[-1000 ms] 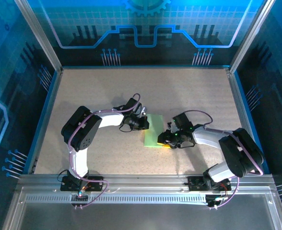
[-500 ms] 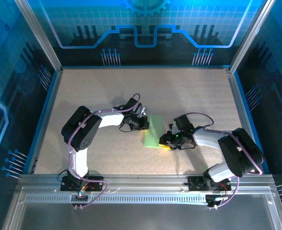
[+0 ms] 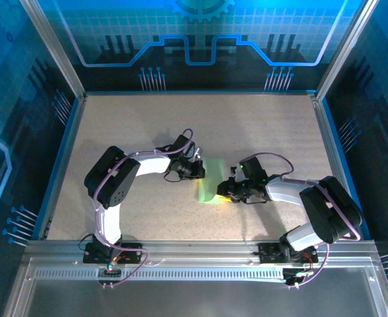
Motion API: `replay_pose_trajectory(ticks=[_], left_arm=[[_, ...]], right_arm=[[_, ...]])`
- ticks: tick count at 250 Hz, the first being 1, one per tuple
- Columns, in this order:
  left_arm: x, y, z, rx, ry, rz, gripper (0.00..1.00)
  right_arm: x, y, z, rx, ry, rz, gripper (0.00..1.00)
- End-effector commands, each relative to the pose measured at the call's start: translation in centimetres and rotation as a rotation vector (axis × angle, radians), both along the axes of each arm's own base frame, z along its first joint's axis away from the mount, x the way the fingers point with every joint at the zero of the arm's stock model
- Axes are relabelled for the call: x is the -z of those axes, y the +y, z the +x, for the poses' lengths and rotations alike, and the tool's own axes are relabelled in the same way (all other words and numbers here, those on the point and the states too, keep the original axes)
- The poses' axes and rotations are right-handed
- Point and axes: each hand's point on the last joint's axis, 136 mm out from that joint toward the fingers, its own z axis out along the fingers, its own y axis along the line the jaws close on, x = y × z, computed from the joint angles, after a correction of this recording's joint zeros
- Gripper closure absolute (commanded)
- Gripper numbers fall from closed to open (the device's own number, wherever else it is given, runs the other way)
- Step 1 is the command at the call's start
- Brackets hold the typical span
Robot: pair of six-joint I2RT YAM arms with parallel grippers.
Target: Fold a paper plane with a square sheet of paper (fold left side to right side)
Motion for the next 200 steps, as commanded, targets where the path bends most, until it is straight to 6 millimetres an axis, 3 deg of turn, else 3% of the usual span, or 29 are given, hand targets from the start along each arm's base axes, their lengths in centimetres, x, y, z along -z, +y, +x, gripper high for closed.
replay_pose_trajectory(ticks=[1,76,200], left_arm=[[2.1,1.4,-2.3,0.012,0.080,0.083,1.00],[1.8,1.3,-2.2,0.017,0.075,0.077,1.00],[1.7,1.0,-2.3,0.026,0.075,0.061,1.00]], right_arm=[[1.0,-0.6,-0.6,0.022,0.062,-0.008,0.69],[1.5,-1.5,-1.7,0.052,0.106,-0.035,0.64],[1.2,-0.9,0.1,0.114,0.038,0.033,0.65]])
